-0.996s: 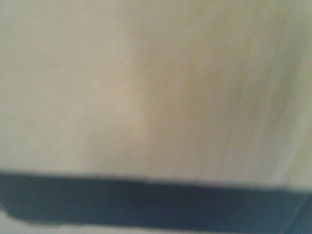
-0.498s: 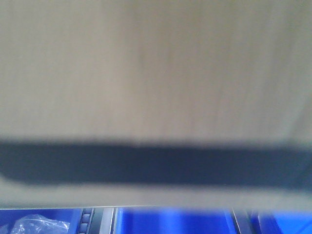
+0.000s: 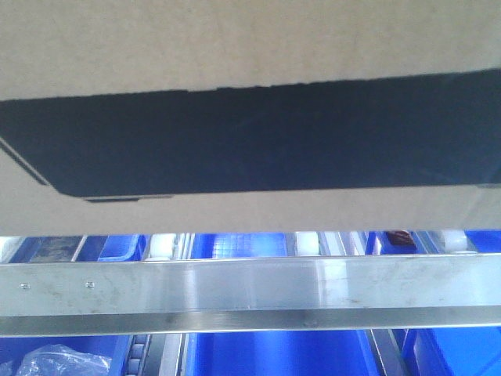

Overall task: Grab box from left shelf to table start
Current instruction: 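Pull the held box back off the shelf with both grippers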

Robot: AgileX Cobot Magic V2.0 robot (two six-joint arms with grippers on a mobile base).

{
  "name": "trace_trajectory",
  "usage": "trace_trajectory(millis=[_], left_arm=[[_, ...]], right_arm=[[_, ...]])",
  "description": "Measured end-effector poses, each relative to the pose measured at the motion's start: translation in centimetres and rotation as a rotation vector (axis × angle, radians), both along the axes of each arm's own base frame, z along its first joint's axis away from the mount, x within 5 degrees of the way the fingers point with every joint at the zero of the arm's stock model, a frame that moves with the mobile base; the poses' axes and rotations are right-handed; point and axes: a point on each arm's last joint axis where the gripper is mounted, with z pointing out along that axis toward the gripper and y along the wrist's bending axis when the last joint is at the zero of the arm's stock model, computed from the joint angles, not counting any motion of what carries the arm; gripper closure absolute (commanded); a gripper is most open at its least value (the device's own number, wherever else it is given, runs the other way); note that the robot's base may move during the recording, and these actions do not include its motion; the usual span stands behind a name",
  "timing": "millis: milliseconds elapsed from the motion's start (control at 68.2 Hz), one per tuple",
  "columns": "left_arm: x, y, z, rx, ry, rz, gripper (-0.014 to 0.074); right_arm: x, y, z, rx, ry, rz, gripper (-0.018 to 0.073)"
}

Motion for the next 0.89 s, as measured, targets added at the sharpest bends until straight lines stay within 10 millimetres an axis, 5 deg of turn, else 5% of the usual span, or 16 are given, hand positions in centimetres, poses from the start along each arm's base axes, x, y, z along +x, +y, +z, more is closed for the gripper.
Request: trace_trajectory(millis=[894], left_arm=[[0.07,0.04,0.03,0.002,-0.008,0.005,0.0688]], right_arm=[[0.00,-0.02,0.00,0.001,0.000,-0.002,0.0503]])
